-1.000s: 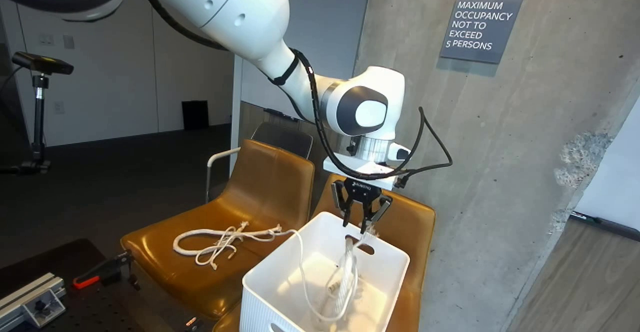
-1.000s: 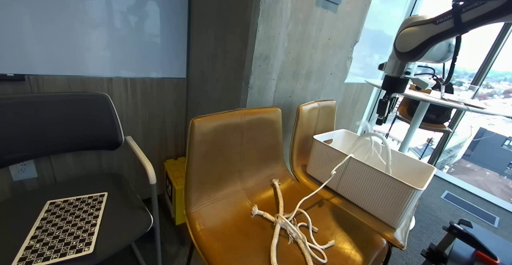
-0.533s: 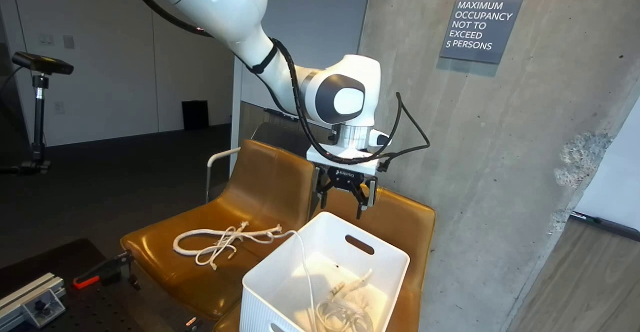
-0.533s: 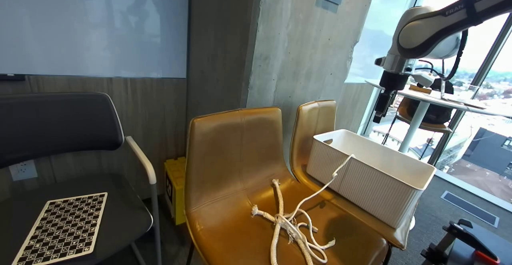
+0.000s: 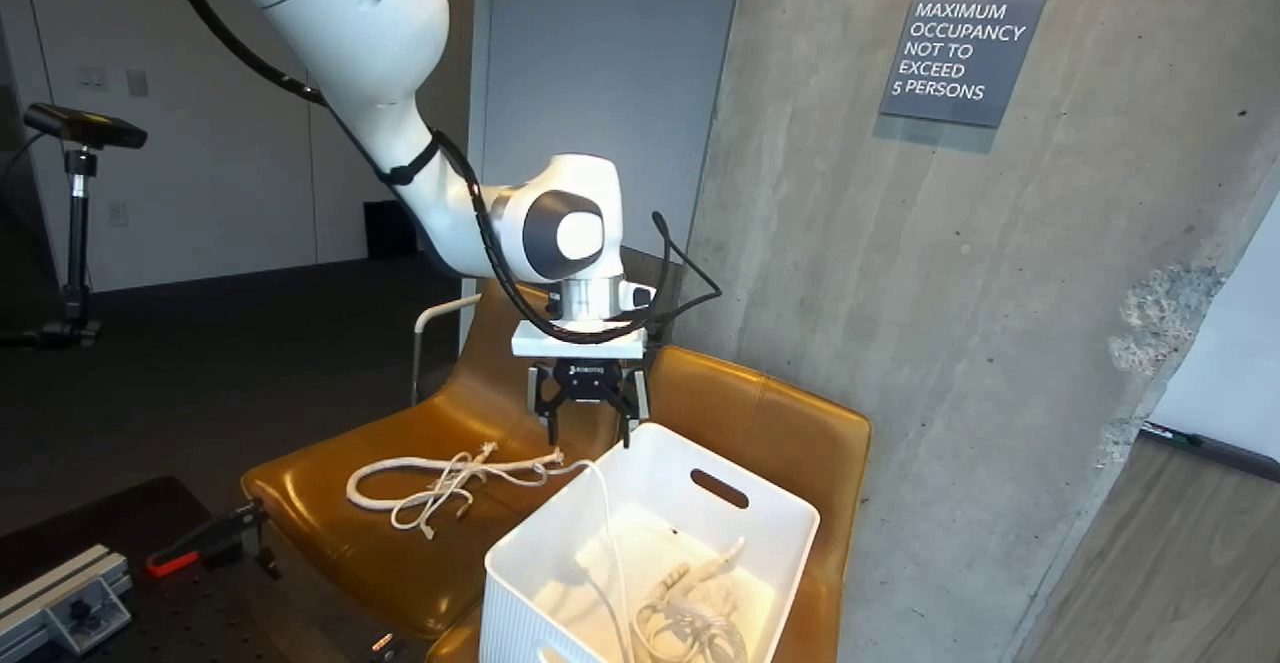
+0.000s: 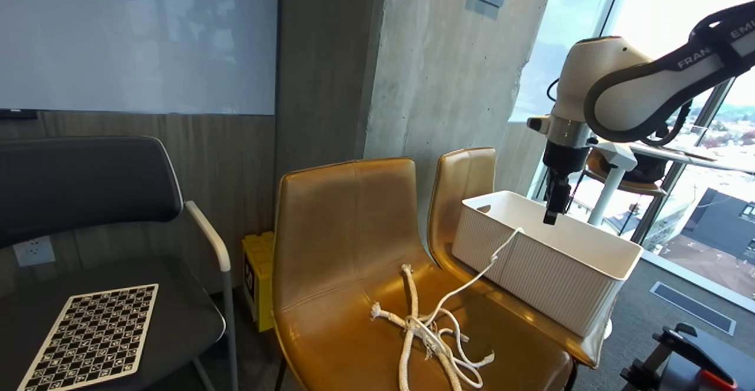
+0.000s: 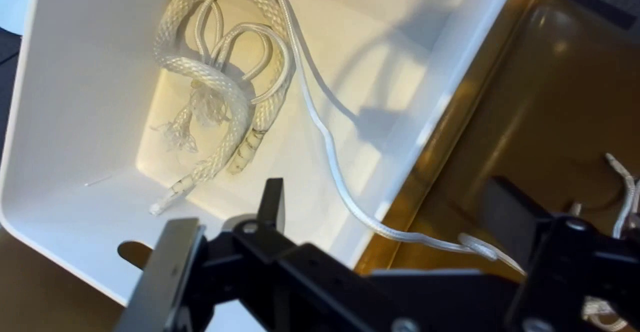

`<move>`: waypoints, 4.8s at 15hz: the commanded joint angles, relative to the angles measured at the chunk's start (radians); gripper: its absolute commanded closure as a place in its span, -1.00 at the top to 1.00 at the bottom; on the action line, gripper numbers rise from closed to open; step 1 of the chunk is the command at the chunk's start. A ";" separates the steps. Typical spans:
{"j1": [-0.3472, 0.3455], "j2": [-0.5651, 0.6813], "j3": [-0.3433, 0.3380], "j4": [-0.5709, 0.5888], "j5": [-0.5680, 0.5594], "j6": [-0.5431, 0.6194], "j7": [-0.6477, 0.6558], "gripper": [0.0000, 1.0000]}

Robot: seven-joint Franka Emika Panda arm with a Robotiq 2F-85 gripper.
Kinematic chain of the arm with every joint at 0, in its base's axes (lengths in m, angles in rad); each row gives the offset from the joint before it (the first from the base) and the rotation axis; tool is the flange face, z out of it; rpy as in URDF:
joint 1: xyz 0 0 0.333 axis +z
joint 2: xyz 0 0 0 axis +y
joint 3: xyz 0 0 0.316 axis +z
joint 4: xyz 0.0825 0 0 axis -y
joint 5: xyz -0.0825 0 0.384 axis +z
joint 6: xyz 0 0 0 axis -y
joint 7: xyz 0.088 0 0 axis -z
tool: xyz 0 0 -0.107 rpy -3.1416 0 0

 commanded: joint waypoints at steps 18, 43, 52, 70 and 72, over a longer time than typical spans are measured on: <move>0.348 0.335 0.097 0.221 -0.208 0.016 0.199 1.00; 0.362 0.752 0.031 0.703 -0.088 -0.094 0.230 1.00; 0.361 0.739 0.036 0.662 -0.084 -0.111 0.249 1.00; 0.293 0.734 -0.002 0.674 -0.091 -0.134 0.266 -0.87; 0.296 0.680 -0.005 0.625 -0.097 -0.121 0.270 -1.00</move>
